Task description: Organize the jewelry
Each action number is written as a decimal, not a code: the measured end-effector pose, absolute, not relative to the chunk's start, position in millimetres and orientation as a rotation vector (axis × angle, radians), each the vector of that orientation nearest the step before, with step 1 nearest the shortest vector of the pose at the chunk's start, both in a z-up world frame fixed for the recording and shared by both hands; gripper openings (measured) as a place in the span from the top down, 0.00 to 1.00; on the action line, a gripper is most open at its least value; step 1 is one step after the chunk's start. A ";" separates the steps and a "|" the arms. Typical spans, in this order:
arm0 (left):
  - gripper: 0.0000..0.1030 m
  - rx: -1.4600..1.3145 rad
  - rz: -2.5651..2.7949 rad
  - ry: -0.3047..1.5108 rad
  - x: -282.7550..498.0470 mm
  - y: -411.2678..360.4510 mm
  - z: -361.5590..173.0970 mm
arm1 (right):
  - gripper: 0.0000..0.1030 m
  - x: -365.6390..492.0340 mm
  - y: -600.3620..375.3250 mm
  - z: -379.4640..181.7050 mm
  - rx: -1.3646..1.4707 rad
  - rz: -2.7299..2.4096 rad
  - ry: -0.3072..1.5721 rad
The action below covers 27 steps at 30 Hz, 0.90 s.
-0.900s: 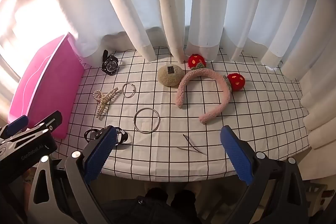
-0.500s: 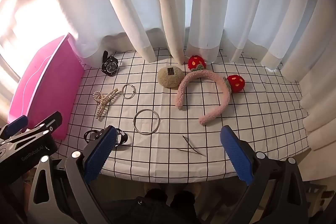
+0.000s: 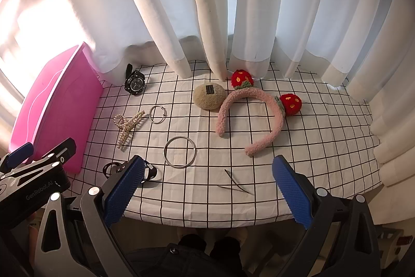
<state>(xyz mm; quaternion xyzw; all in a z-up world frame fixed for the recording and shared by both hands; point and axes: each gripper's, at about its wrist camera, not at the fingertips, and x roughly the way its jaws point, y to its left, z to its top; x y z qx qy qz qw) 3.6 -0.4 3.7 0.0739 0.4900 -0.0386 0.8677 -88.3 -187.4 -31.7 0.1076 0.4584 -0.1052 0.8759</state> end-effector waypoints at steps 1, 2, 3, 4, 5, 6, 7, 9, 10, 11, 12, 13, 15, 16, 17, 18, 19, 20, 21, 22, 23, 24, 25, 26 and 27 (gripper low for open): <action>0.06 0.154 -0.081 1.026 4.2 0.1 3.8 | 0.08 -87.9 -187.7 -31.7 0.225 -0.219 0.957; 0.06 0.154 -0.081 1.027 4.9 0.6 3.8 | 0.08 -87.6 -188.1 -31.6 0.225 -0.219 0.957; 0.06 0.154 -0.081 1.026 3.8 0.2 4.2 | 0.08 -87.0 -188.3 -31.9 0.226 -0.218 0.958; 0.06 0.158 -0.080 1.023 1.9 -3.2 2.4 | 0.08 -86.3 -188.6 -32.0 0.226 -0.218 0.958; 0.06 0.158 -0.080 1.023 2.2 -3.2 2.4 | 0.08 -88.5 -186.1 -32.5 0.224 -0.221 0.955; 0.06 0.157 -0.080 1.023 2.4 -3.1 2.6 | 0.08 -88.2 -186.2 -32.7 0.224 -0.220 0.955; 0.06 0.158 -0.079 1.023 2.7 -3.1 2.7 | 0.08 -87.8 -186.4 -32.9 0.225 -0.220 0.956; 0.06 0.157 -0.079 1.023 3.2 -2.8 2.7 | 0.08 -87.2 -186.4 -33.4 0.225 -0.220 0.956; 0.06 0.157 -0.079 1.024 3.5 -2.6 2.7 | 0.08 -87.7 -185.1 -33.6 0.224 -0.220 0.955; 0.06 0.157 -0.078 1.024 3.8 -2.4 2.6 | 0.08 -87.4 -185.0 -33.9 0.223 -0.219 0.955; 0.06 0.158 -0.079 1.026 2.7 -3.1 1.9 | 0.08 -87.0 -187.7 -31.3 0.224 -0.219 0.955; 0.06 0.158 -0.079 1.027 3.1 -2.9 1.7 | 0.08 -86.9 -187.6 -31.3 0.224 -0.220 0.955; 0.06 0.157 -0.079 1.026 3.2 -2.8 1.7 | 0.08 -86.8 -188.1 -31.0 0.224 -0.220 0.955; 0.06 0.157 -0.079 1.025 3.4 -2.8 1.7 | 0.08 -87.0 -187.4 -31.2 0.224 -0.220 0.955; 0.06 0.157 -0.079 1.025 3.7 -2.8 1.7 | 0.08 -87.1 -187.4 -31.2 0.224 -0.220 0.955; 0.06 0.157 -0.079 1.026 3.6 -2.6 1.5 | 0.08 -86.9 -187.6 -30.9 0.224 -0.220 0.955; 0.06 0.157 -0.079 1.026 4.0 -2.5 1.2 | 0.08 -87.2 -187.2 -31.1 0.223 -0.220 0.955; 0.06 0.157 -0.079 1.026 3.5 -2.6 1.6 | 0.08 -86.9 -187.8 -30.7 0.223 -0.221 0.955; 0.06 0.157 -0.079 1.026 3.8 -2.6 1.5 | 0.08 -87.2 -187.2 -31.1 0.223 -0.221 0.955; 0.06 0.157 -0.080 1.026 4.1 -2.5 1.5 | 0.08 -87.2 -187.1 -31.0 0.223 -0.221 0.955; 0.06 0.156 -0.080 1.025 4.0 -2.6 1.5 | 0.08 -87.4 -187.1 -30.9 0.224 -0.221 0.954; 0.06 0.157 -0.080 1.025 3.5 -2.8 1.6 | 0.08 -87.3 -187.4 -30.6 0.224 -0.221 0.954; 0.06 0.157 -0.080 1.025 3.9 -2.8 1.4 | 0.08 -87.6 -186.9 -30.7 0.223 -0.221 0.955; 0.06 0.158 -0.079 1.025 3.6 -2.9 1.6 | 0.08 -87.7 -187.0 -30.5 0.223 -0.221 0.954; 0.06 0.159 -0.079 1.026 4.0 -2.9 1.3 | 0.08 -87.6 -187.3 -30.1 0.223 -0.221 0.954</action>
